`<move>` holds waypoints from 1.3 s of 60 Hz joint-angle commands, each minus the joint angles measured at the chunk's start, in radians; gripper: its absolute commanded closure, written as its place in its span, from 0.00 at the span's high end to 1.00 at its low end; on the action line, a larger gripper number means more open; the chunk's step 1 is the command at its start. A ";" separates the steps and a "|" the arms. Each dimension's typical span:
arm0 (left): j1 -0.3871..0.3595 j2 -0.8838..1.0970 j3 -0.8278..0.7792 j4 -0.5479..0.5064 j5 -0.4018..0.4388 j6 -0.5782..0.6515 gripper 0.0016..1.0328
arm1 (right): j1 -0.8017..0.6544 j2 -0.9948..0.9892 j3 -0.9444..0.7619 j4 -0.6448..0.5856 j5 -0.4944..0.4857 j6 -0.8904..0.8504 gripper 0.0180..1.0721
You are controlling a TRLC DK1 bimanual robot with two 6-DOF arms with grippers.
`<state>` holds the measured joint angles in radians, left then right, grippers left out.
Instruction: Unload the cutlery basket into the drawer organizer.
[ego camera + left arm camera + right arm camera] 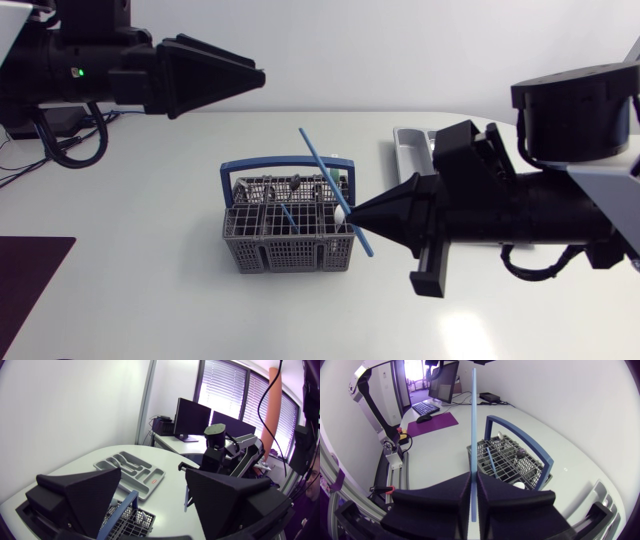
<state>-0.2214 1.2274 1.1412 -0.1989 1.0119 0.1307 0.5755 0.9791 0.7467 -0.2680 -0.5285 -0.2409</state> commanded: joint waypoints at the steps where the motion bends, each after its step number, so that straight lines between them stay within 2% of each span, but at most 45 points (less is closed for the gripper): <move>1: 0.050 -0.028 -0.026 0.012 -0.003 -0.014 0.94 | -0.029 -0.036 -0.033 -0.020 -0.008 -0.018 0.07; 8: 0.100 -0.052 -0.044 -0.013 -0.003 0.032 0.94 | -0.111 -0.068 -0.041 -0.051 -0.041 -0.023 0.07; 15: 0.100 -0.112 -0.075 -0.163 -0.027 0.228 0.94 | -0.227 -0.080 -0.046 -0.066 -0.084 -0.024 0.07; 26: -0.007 -0.201 -0.189 -0.284 -0.211 0.440 0.94 | -0.401 -0.037 -0.050 -0.042 -0.088 0.014 0.07; 30: -0.049 -0.213 -0.222 -0.300 -0.259 0.466 0.94 | -0.444 0.013 -0.046 -0.004 -0.068 0.055 0.07; 34: -0.091 -0.218 -0.248 -0.309 -0.314 0.475 0.93 | -0.459 0.089 -0.026 0.032 -0.004 0.095 0.07; 43: -0.162 -0.212 -0.290 -0.307 -0.418 0.465 0.93 | -0.465 0.279 0.049 0.084 0.130 0.175 0.07; 49: -0.174 -0.195 -0.302 -0.303 -0.440 0.420 0.93 | -0.465 0.406 0.112 0.089 0.202 0.224 0.07; 60: -0.197 -0.175 -0.313 -0.272 -0.527 0.296 0.90 | -0.445 0.593 0.207 0.124 0.340 0.307 0.07; 65: -0.242 -0.164 -0.322 -0.258 -0.621 0.231 0.90 | -0.437 0.670 0.253 0.125 0.406 0.327 0.07; 71: -0.257 -0.160 -0.330 -0.235 -0.684 0.172 0.90 | -0.437 0.770 0.316 0.118 0.436 0.339 0.07; 78: -0.251 -0.135 -0.325 -0.231 -0.702 0.127 0.90 | -0.436 0.857 0.384 0.105 0.489 0.354 0.09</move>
<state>-0.4736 1.0649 0.8345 -0.4431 0.3244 0.3157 0.1318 1.7710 1.0801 -0.1539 -0.0673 0.0761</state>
